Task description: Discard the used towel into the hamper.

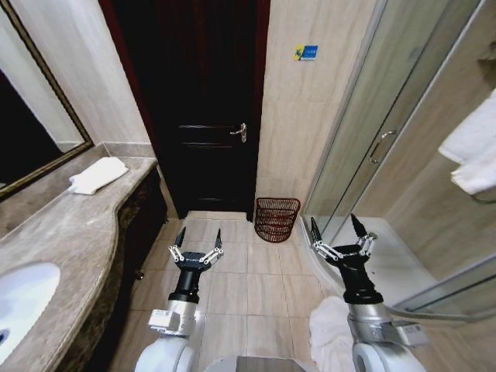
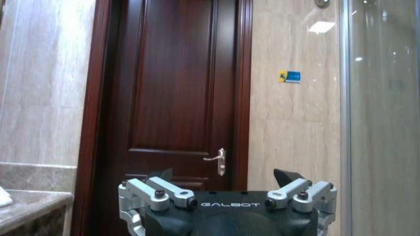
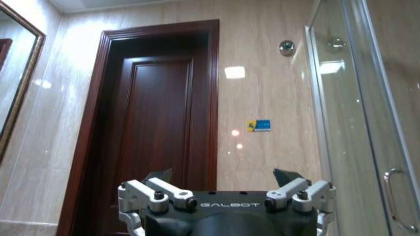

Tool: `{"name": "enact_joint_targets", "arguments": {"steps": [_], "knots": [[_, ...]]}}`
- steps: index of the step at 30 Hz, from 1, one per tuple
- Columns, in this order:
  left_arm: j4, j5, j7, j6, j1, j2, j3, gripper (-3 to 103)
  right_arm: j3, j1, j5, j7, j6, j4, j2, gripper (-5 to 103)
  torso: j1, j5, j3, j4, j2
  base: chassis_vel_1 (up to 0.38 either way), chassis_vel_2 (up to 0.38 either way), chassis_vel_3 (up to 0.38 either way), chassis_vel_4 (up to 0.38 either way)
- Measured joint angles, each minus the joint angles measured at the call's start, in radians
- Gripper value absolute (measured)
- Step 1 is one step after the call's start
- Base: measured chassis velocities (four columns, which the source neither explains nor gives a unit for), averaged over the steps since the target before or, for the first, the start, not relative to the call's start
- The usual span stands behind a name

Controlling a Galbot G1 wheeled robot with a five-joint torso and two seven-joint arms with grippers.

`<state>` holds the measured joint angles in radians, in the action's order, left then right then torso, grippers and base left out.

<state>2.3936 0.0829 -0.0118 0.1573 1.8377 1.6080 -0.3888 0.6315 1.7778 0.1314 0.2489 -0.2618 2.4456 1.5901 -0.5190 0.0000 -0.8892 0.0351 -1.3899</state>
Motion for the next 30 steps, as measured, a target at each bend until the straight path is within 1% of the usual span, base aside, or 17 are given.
{"name": "enact_joint_targets", "arguments": {"steps": [30], "knots": [[-0.014,0.011,-0.010,0.009,-0.002,0.000,0.000,100,-0.005,-0.009,0.004,0.001,0.002,-0.009,0.002,100,0.001,0.0000,0.000,0.0001,0.000,-0.105,0.108,0.108,-0.108]]}}
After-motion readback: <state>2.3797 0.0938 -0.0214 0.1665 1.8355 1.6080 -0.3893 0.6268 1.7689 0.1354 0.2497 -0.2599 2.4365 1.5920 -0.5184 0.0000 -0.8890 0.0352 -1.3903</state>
